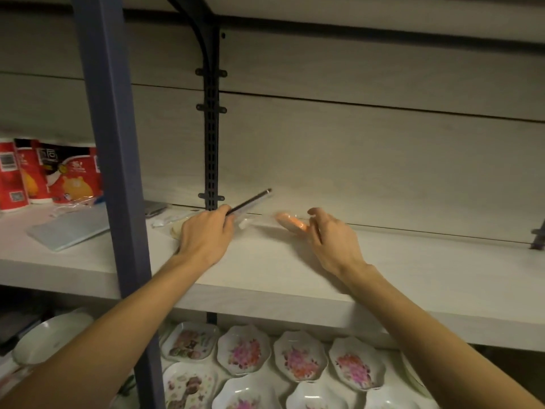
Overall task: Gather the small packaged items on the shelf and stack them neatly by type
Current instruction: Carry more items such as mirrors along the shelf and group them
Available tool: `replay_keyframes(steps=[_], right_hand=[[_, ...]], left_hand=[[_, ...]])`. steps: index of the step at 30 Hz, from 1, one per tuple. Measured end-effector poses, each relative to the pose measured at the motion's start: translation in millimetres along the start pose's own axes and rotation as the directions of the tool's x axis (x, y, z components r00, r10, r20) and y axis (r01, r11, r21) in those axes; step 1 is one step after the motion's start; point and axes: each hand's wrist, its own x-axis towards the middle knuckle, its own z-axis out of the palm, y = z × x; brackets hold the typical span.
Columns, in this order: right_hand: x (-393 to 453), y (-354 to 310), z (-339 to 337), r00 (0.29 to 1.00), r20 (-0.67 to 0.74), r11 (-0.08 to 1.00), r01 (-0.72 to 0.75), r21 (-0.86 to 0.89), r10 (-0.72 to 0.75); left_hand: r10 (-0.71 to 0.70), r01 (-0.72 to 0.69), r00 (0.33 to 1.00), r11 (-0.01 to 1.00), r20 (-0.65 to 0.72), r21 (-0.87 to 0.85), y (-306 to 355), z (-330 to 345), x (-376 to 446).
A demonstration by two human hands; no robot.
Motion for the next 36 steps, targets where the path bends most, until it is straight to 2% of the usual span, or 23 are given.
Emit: replay_keyframes(steps=[3, 6, 11, 13, 15, 19, 24, 27, 33, 36], right_hand=[[3.1, -0.7, -1.0, 0.993, -0.076, 0.99, -0.085, 0.115, 0.094], [2.0, 3.4, -0.3, 0.959, -0.12, 0.924, -0.208, 0.32, 0.257], [-2.8, 9.4, -11.3, 0.877, -0.045, 0.704, -0.352, 0.617, 0.478], [-4.1, 10.7, -14.6, 0.865, 0.037, 0.648, -0.403, 0.647, 0.501], [-3.8, 12.2, -14.1, 0.863, 0.082, 0.665, -0.442, 0.602, 0.499], [-4.2, 15.8, -13.2, 0.877, 0.075, 0.666, -0.413, 0.621, 0.474], [-20.1, 30.4, -42.0, 0.845, 0.104, 0.513, -0.412, 0.753, 0.525], [-38.8, 51.7, -65.8, 0.819, 0.089, 0.48, -0.417, 0.772, 0.568], [-81.6, 108.0, -163.9, 0.712, 0.122, 0.25, -0.394, 0.884, 0.691], [-110.0, 141.1, -222.1, 0.724, 0.078, 0.241, -0.327, 0.914, 0.686]], left_hand=[[-0.065, 0.061, 0.995, 0.997, -0.072, -0.056, -2.4, -1.1, 1.4], [-0.137, 0.116, 0.983, 0.98, -0.125, -0.16, -1.6, -4.2, 1.3], [-0.223, 0.162, 0.953, 0.946, -0.204, -0.281, 5.4, -8.0, 1.0], [-0.238, 0.165, 0.951, 0.931, -0.197, -0.325, 8.5, -7.4, 0.4], [-0.264, 0.189, 0.951, 0.906, -0.159, -0.378, 15.7, -7.1, 0.3], [-0.326, 0.248, 0.94, 0.855, -0.1, -0.455, 40.0, -12.2, 5.6], [-0.364, 0.275, 0.93, 0.772, -0.045, -0.574, 72.6, -18.0, 16.2], [-0.355, 0.259, 0.935, 0.729, -0.027, -0.634, 110.0, -18.1, 15.6], [-0.291, 0.222, 0.955, 0.582, 0.054, -0.782, 222.7, -4.5, 5.1], [-0.214, 0.184, 0.973, 0.517, 0.082, -0.836, 293.1, -3.7, -5.9]])
